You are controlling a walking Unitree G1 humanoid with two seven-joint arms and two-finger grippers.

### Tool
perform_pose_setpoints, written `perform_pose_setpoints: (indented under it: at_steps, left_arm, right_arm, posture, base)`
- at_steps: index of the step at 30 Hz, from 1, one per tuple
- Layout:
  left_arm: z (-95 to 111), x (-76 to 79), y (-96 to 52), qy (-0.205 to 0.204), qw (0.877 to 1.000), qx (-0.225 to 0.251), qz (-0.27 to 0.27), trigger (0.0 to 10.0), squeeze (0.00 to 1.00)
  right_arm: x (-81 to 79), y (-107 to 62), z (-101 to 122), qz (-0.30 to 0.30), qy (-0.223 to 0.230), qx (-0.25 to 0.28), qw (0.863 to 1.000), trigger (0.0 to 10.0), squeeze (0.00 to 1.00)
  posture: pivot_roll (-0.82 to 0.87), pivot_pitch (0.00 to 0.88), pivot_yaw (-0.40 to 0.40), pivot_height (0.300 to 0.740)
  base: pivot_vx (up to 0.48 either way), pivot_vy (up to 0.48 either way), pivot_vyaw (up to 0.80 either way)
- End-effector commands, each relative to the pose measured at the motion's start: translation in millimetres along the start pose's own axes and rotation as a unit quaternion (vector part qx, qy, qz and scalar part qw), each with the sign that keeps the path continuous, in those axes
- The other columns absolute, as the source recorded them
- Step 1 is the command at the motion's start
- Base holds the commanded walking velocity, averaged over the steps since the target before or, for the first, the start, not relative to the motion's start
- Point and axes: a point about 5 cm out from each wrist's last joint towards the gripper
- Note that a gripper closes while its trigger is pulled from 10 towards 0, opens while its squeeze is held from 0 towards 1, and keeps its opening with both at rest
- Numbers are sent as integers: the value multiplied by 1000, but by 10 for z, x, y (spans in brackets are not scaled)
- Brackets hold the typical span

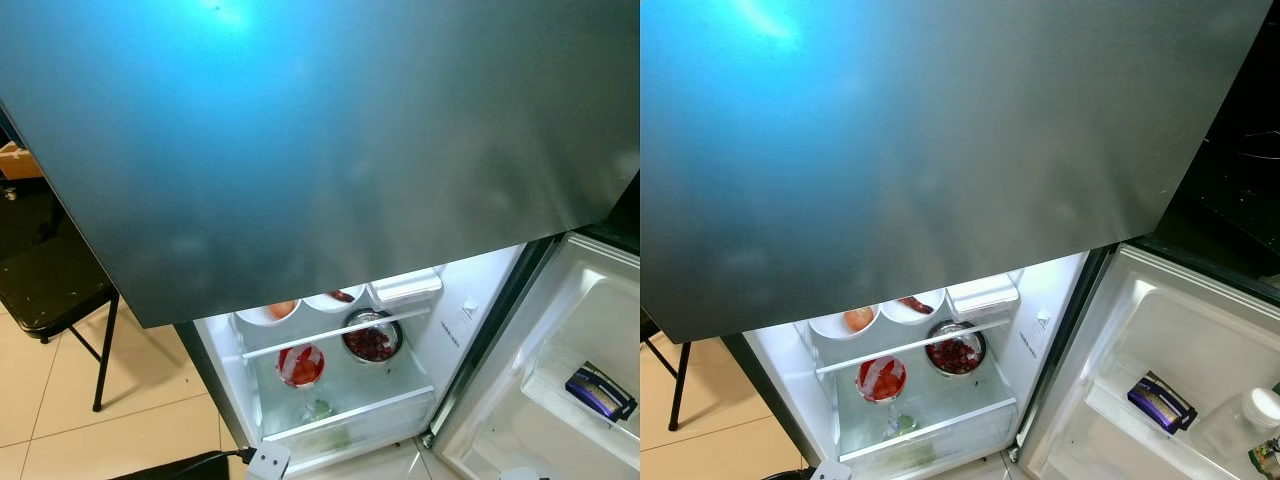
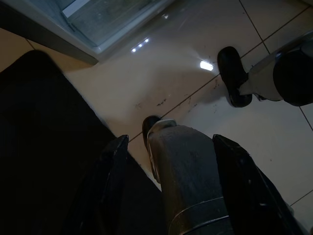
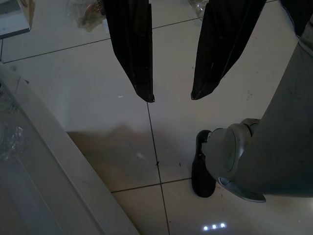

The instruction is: Restocking fridge

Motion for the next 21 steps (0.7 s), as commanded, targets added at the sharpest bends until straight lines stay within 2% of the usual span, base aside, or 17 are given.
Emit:
perform_pose_setpoints:
  at_steps: [1, 21]
  left_arm:
    - [-43, 18, -1, -2, 1000, -9, -2, 10000, 0]
    - [-41, 23, 1, -3, 1000, -9, -2, 10000, 0]
  right_arm:
    - [-16, 0, -15, 3, -1, -4, 1000, 10000, 0]
    - [-10, 0, -16, 2, 1, -4, 1000, 10000, 0]
  posture:
    - [-10, 0, -49, 740]
    - [-10, 0, -49, 740]
  base:
    - [0, 0, 0]
    - [0, 0, 0]
Point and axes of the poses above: a point about 5 cm out from each wrist's last joint towards the gripper, its own y axis pointing out of the wrist towards the gripper, its own z axis along the axis of the wrist's last joint, x = y × z, and after that the axes turned 5 degrees about -y, right-handed
